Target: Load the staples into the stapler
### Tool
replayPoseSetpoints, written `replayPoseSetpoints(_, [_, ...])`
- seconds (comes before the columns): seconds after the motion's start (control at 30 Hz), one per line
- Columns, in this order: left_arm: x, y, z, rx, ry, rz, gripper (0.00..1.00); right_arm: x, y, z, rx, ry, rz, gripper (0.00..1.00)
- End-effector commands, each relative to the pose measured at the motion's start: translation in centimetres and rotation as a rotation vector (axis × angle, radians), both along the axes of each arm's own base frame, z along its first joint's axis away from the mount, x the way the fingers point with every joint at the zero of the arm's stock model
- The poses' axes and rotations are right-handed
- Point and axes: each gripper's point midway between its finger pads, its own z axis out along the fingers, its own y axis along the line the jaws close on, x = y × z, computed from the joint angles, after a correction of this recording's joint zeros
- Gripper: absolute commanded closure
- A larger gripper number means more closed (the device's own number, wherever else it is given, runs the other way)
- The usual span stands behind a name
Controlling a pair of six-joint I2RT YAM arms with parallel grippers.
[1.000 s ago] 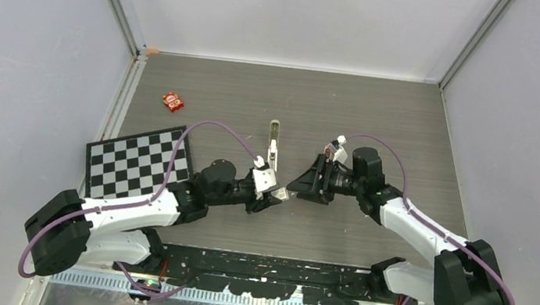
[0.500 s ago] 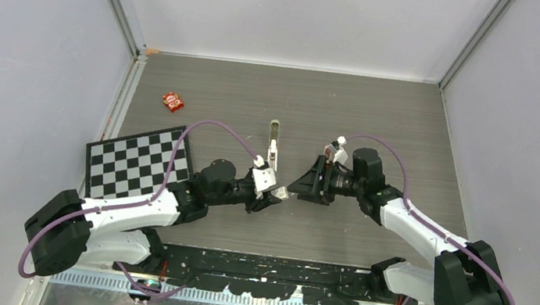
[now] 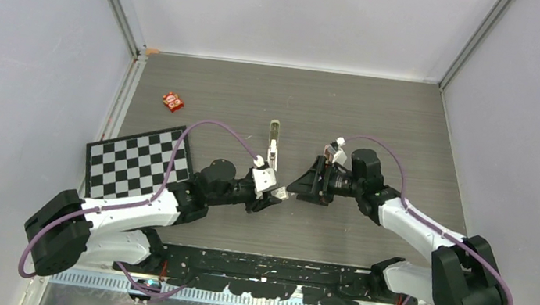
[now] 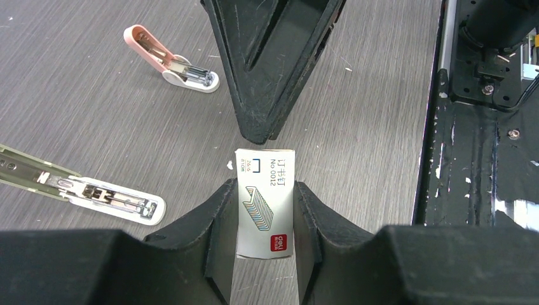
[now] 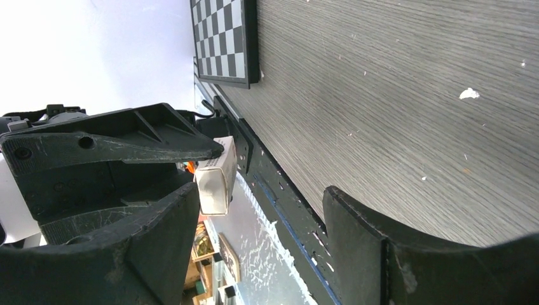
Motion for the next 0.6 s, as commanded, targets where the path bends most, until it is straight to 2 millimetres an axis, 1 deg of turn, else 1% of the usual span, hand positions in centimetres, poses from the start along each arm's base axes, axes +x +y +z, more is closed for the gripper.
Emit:
replayPoseSetpoints(0.0, [0.3,-0.8,2.8,-0.071,-0.059,-0.016,0.65,-0.1,0.3,0.1,0.025,-0.012,0.014,0.25])
replayPoseSetpoints(0.17, [0.4,-1.0,2.7,-0.073,-0.059,-0.02,0.66,-0.9,0.6,-0.9,0.017,0.008,0.025,0.25])
replayPoseSetpoints(0.33, [0.3,-1.4,2.8,-0.083,-0.054,-0.031,0.66,-1.1,1.4,-1.0,0.024,0.007,0.04,0.25])
replayPoseSetpoints(0.57, [0.4,-1.4,3.2,-0.095,-0.067,-0.027,0.66,-1.4,1.6,-1.3,0.023,0.015,0.051,0.25])
